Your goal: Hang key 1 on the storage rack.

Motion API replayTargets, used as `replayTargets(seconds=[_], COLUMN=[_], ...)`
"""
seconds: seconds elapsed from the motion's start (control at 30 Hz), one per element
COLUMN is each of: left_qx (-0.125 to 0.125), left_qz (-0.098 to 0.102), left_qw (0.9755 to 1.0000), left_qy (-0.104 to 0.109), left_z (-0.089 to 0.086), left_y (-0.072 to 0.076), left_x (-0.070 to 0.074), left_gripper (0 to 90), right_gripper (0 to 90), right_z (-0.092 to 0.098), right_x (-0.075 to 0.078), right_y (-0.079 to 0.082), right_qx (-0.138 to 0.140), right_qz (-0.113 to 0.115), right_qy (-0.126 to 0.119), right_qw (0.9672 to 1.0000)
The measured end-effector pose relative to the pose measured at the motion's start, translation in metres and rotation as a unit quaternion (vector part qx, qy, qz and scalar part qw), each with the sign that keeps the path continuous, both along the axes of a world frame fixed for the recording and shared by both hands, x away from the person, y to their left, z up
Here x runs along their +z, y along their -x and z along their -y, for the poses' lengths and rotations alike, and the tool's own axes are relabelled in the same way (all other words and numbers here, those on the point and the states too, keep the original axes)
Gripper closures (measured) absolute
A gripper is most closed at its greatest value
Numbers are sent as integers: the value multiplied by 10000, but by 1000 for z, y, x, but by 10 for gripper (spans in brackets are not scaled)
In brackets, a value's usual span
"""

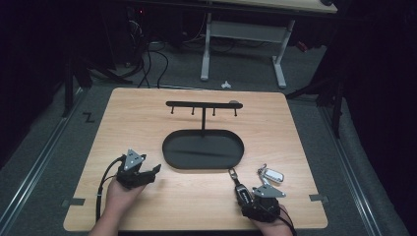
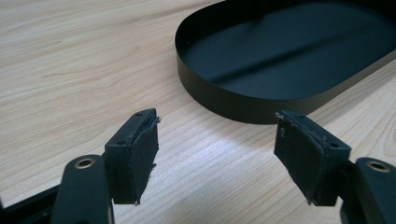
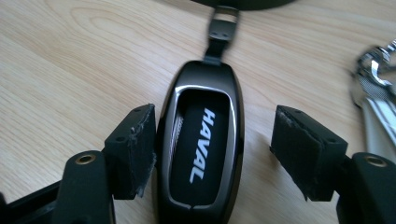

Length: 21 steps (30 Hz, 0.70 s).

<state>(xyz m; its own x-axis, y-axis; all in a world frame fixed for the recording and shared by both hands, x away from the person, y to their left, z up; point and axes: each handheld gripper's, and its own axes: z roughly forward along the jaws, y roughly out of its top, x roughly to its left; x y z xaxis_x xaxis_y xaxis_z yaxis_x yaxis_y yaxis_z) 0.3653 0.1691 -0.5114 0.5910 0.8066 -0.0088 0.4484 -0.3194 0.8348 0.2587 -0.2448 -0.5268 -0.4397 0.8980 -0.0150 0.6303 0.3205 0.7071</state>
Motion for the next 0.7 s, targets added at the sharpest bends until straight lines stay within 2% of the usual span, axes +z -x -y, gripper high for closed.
replayTargets(seconds=[0.17,0.33,0.5,0.6,0.7], left_qx=[-31,-18,-18,-30,-7], left_qz=[-13,-5,-11,-29,-44], left_qw=[10000,10000,10000,10000,10000], left_qy=[-14,-19,-27,-67,-45], left_z=[2,2,1,2,3], left_y=[-1,-2,-2,-2,-2], left_x=[0,-1,0,-1,-2], left_gripper=[308,308,308,307,308], right_gripper=[336,357,370,402,422], right_z=[15,20,19,18,15], right_x=[0,2,3,5,9], right_y=[-1,-2,-2,-3,-6], right_qx=[-246,-328,-284,-233,-92], right_qz=[-55,-26,7,-6,38], right_qy=[-30,-95,-102,-202,-161], right_qw=[9997,9994,9995,9995,9998])
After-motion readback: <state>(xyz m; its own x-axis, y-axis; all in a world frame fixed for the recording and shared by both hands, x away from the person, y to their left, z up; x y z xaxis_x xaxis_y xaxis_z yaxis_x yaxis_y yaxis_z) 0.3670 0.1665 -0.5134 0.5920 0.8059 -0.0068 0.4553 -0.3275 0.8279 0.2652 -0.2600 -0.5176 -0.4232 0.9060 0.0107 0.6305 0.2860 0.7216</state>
